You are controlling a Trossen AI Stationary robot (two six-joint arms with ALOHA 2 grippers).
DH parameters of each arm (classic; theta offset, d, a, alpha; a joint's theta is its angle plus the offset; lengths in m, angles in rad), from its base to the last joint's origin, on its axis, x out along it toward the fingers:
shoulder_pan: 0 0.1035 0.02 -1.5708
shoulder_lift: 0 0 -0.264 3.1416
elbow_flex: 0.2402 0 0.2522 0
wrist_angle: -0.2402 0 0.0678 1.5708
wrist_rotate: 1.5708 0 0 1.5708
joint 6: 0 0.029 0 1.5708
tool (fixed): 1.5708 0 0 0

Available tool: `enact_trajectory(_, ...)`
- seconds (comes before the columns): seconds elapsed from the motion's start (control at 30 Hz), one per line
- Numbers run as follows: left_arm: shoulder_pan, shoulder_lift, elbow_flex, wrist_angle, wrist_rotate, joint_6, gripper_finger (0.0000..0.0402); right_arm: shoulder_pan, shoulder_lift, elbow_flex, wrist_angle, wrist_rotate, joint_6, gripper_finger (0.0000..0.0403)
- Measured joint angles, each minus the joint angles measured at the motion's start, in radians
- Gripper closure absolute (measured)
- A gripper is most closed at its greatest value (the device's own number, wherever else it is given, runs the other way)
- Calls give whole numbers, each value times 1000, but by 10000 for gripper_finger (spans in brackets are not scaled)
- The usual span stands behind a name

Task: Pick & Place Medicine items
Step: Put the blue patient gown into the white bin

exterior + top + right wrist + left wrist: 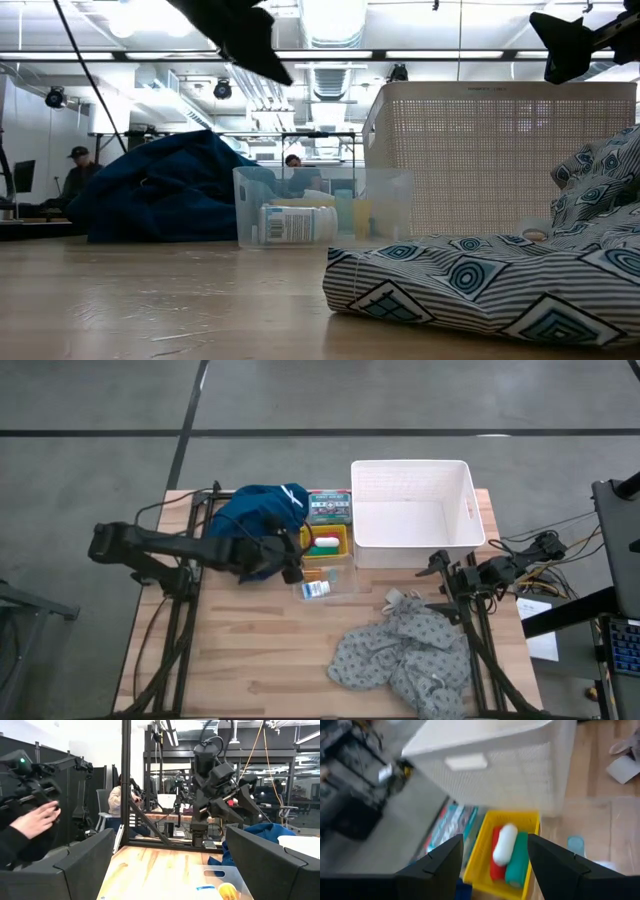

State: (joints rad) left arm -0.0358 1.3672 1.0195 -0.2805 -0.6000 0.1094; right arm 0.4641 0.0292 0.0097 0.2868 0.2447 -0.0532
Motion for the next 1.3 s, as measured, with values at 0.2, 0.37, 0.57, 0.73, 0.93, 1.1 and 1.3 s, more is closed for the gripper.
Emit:
enact_trajectory(0.2, 10, -40, 1, -222, -27, -154, 176, 0, 0, 0, 1, 0, 0, 23)
enact_trajectory(0.37, 10, -72, 3, -435, -29, -419, 176, 0, 0, 0, 0, 0, 0, 23)
enact_trajectory(0.57, 9, -76, -6, -653, -27, -629, 176, 0, 0, 0, 1, 0, 0, 23)
enact_trajectory(0.73, 9, -74, -63, -643, -20, -643, 176, 0, 0, 0, 0, 0, 0, 23)
enact_trajectory(0.93, 25, -74, -164, -540, -21, -639, 176, 0, 0, 0, 0, 0, 0, 23)
enact_trajectory(1.1, 54, -74, -253, -437, 2, -587, 176, 0, 0, 0, 0, 0, 0, 23)
enact_trajectory(1.3, 101, -74, -309, -336, 104, -502, 176, 0, 0, 0, 0, 0, 0, 23)
